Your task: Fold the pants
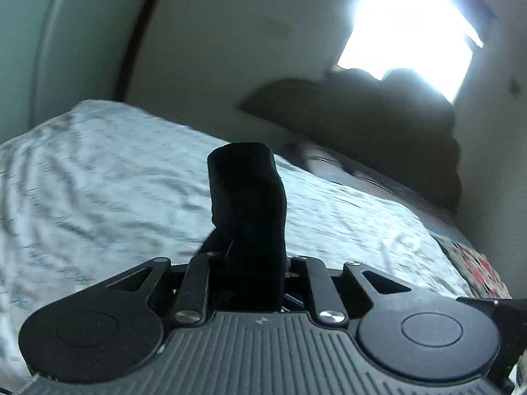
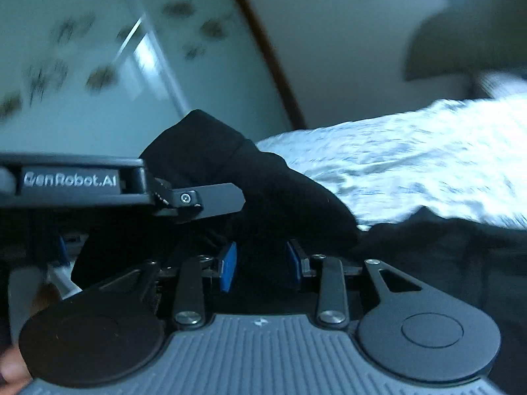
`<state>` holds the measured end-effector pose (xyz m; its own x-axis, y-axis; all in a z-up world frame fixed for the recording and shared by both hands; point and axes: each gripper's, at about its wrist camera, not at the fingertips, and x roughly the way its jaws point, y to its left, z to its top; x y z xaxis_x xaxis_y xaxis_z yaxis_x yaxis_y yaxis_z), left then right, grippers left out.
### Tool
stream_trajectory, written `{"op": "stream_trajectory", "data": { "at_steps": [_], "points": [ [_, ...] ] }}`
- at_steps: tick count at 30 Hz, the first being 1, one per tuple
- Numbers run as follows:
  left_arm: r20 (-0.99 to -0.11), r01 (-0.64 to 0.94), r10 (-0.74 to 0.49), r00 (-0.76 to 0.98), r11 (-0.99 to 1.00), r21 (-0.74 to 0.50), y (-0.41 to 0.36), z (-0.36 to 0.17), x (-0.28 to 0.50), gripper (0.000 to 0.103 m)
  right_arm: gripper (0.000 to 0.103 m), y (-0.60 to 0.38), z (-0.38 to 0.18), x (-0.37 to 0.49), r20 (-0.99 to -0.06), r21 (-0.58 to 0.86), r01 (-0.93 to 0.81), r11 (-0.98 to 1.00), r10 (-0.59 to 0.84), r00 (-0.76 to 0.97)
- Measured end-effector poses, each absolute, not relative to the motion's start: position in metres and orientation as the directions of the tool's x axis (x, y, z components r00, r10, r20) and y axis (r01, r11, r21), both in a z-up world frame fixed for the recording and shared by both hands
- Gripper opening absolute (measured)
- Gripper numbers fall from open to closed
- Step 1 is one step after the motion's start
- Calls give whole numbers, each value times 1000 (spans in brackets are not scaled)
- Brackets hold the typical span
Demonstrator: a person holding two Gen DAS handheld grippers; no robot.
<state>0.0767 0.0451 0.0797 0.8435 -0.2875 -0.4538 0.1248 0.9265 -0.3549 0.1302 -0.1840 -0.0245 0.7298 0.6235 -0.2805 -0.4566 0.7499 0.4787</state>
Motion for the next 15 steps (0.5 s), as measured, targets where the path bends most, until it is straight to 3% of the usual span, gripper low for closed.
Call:
{"op": "stream_trajectory", "data": {
  "at_steps": [7, 11, 15],
  "points": [
    [-478, 276, -394, 785, 913, -300, -57, 76, 83, 19, 33, -277, -33, 117, -245, 569, -327, 754, 535, 808],
    [-506, 332, -434, 745, 900, -284, -111, 62, 91, 20, 33, -324, -45, 110, -266, 602, -241, 761, 476, 838],
    [-559, 368, -445, 700, 895, -252, -157, 41, 103, 20, 27, -366, -57, 105, -316, 589, -154, 793, 402, 860]
  ]
}}
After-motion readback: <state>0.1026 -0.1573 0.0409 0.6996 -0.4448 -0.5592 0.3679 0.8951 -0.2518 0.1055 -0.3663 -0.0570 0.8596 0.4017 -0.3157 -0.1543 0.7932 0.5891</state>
